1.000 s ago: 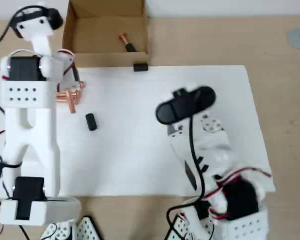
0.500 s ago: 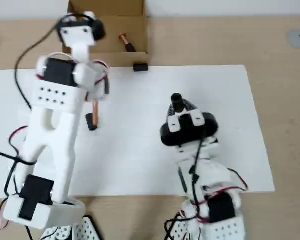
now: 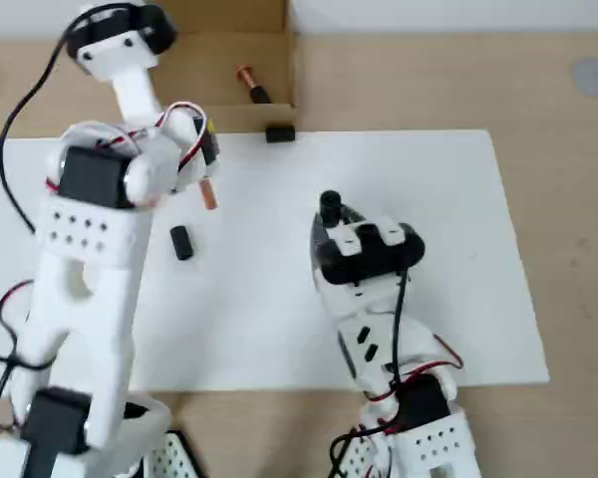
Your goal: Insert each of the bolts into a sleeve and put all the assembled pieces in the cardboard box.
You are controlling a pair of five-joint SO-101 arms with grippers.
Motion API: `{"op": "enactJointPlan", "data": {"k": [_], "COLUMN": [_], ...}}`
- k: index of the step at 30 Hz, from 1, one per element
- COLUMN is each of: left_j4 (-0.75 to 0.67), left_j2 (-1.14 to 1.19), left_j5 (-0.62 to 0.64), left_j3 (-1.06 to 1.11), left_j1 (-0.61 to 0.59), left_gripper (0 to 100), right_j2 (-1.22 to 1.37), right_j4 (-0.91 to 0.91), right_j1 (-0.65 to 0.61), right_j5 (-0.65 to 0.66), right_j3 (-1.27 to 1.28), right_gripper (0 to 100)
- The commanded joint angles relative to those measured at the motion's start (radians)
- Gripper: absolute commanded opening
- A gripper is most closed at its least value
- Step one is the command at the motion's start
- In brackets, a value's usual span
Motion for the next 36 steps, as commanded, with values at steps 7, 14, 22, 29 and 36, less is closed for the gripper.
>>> {"op": "enactJointPlan", "data": {"k": [7,14,22,29,36], "left_j4": [-0.381,-0.505,-0.525,-0.644,-0.667], "left_j2": [-0.412,-0.624,-0.777,-0.880,-0.905], "left_j5": [0.012,-0.080,-0.123,-0.123,-0.124], "left_j3": [0.514,0.732,0.829,0.905,0.967], "left_j1": [0.005,0.054,0.175,0.178,0.183], "left_gripper": [1,1,1,1,1], "right_j2": [-0.114,-0.114,-0.114,-0.114,-0.114], "right_j4": [-0.026,0.026,0.078,0.080,0.080], "right_j1": [-0.140,-0.220,-0.254,-0.260,-0.265], "right_j5": [-0.032,-0.032,-0.032,-0.032,-0.034], "right_j3": [0.016,0.016,0.016,0.018,0.018], "right_gripper": [1.2,1.2,1.2,1.2,1.2]}}
